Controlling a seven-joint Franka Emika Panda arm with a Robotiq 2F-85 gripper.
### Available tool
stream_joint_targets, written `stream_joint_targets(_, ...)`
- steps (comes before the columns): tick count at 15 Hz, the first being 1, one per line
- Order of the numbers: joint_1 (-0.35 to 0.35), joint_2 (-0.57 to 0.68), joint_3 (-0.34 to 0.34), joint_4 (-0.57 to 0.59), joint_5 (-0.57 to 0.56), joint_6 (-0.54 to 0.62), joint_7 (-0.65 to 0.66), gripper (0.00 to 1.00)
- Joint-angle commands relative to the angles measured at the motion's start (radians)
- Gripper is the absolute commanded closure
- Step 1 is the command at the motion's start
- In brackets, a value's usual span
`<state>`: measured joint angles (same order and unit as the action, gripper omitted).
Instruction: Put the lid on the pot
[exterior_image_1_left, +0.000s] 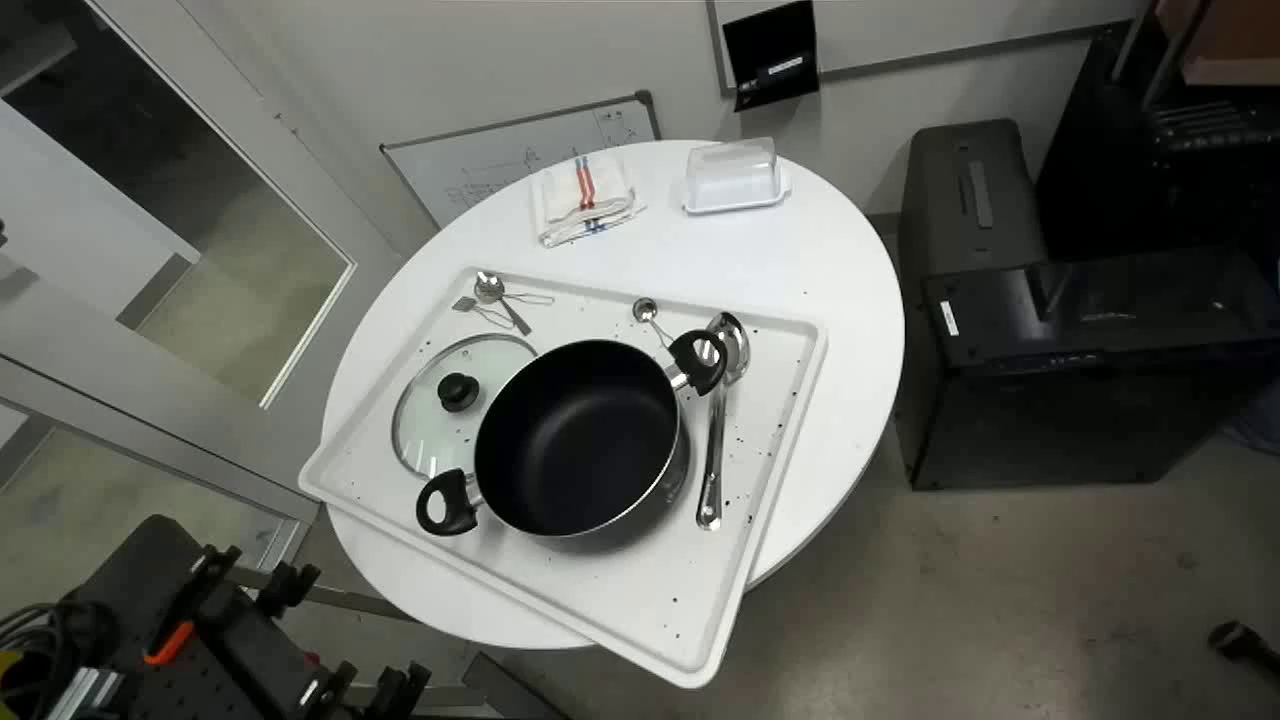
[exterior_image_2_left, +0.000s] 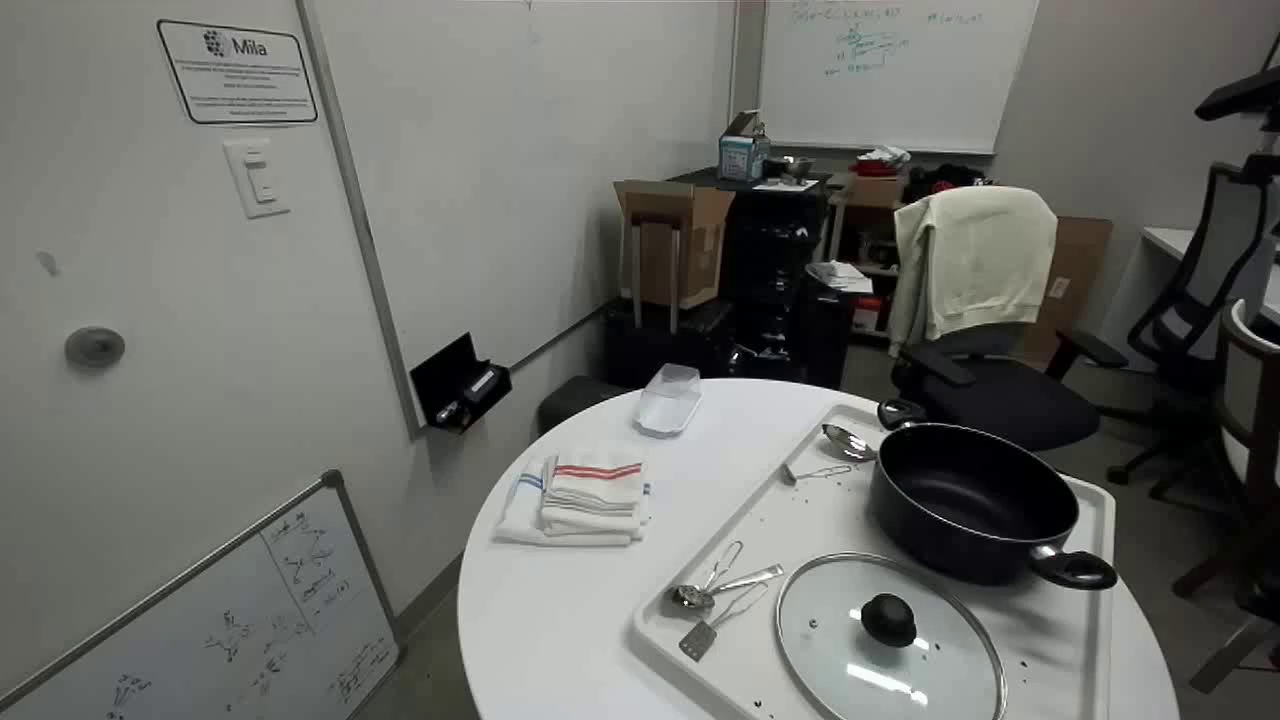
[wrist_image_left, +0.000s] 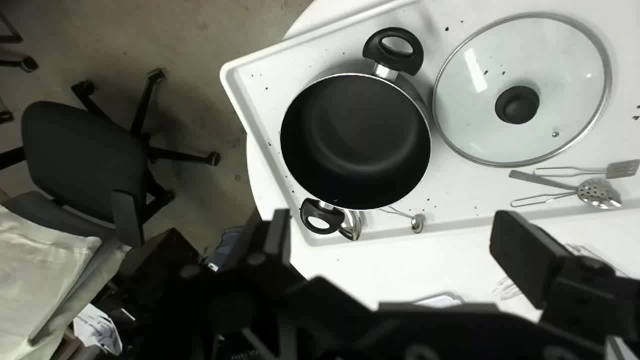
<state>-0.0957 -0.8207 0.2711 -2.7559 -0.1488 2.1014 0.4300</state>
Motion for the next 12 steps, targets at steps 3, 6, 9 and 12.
stream_joint_targets(3, 0.012, 0.003, -0.011, 0.002, -0.010, -0.004, 0.007, 0.00)
stream_joint_targets(6, 0.012, 0.003, -0.011, 0.002, -0.010, -0.004, 0.007, 0.00)
stream_joint_targets(9, 0.012, 0.003, -0.011, 0.002, -0.010, -0.004, 0.007, 0.00)
stream_joint_targets(12, 0.018, 0.036, -0.007, 0.014, -0.019, 0.008, -0.015, 0.00)
